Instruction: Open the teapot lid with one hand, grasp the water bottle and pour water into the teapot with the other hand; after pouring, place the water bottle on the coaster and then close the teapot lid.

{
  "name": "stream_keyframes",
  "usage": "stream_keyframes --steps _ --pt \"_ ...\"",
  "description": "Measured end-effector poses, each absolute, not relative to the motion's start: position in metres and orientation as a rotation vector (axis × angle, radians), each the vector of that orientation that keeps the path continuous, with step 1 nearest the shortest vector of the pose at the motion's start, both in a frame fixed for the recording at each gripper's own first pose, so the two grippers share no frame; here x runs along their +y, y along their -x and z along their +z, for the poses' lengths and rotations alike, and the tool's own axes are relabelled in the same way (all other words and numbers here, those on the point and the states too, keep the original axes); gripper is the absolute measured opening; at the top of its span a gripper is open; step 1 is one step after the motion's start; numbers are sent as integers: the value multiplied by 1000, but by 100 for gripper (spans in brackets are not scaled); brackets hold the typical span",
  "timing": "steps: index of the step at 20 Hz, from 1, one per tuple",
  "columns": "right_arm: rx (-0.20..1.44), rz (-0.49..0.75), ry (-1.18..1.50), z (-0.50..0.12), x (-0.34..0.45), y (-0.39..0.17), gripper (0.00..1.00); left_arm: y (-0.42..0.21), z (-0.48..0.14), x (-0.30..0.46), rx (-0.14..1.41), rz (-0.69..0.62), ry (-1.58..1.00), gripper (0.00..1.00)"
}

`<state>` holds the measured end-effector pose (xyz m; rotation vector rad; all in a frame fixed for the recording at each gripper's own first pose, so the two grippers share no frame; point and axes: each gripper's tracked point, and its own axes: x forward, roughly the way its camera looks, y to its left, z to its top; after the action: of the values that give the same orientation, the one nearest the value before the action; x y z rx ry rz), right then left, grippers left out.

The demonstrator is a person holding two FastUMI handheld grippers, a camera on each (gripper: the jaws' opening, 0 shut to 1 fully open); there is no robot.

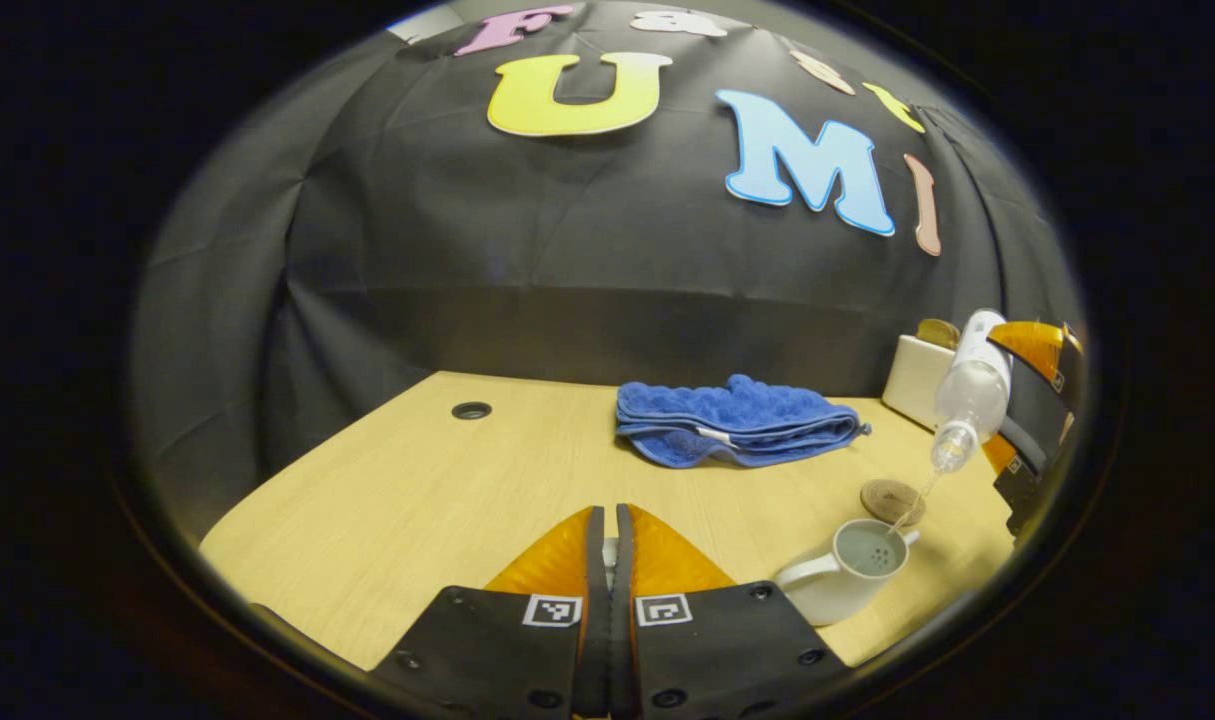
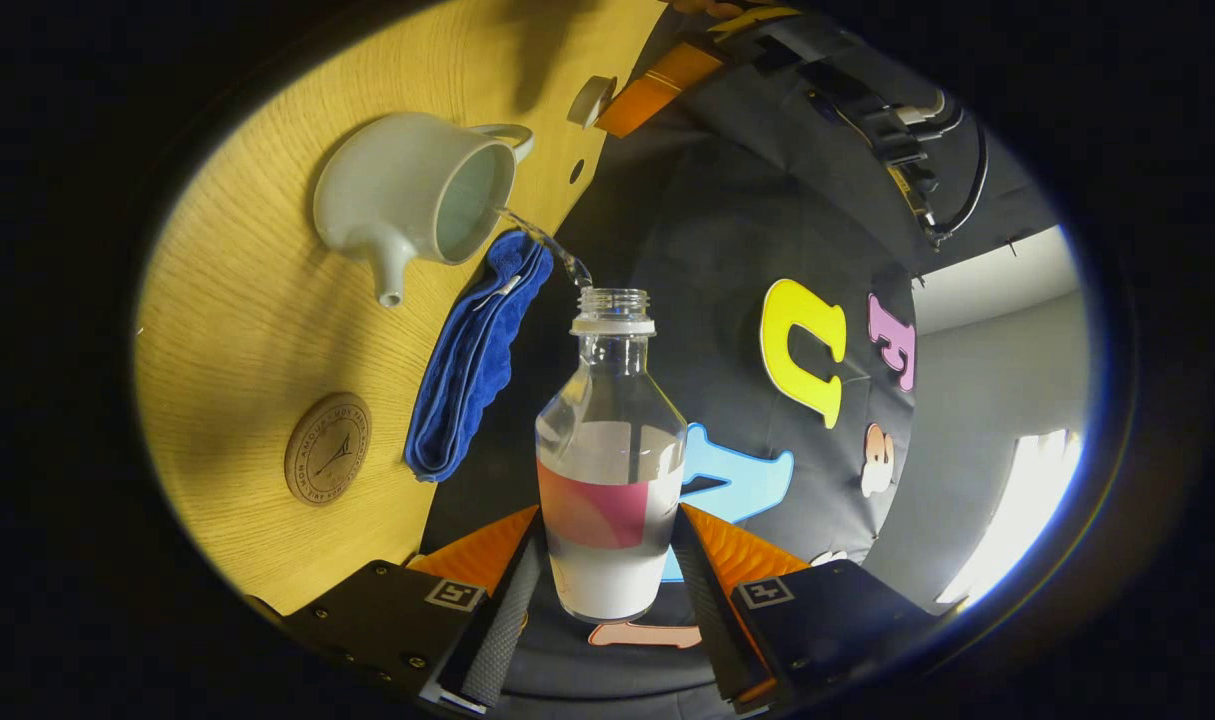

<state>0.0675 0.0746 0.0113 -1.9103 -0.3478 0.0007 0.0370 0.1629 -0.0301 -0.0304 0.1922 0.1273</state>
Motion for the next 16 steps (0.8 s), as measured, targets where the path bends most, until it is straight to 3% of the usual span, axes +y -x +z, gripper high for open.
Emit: stream_keyframes --steps 16 --pt "-392 -24 1981 17 78 -61 76 -38 -34 160 208 121 28 6"
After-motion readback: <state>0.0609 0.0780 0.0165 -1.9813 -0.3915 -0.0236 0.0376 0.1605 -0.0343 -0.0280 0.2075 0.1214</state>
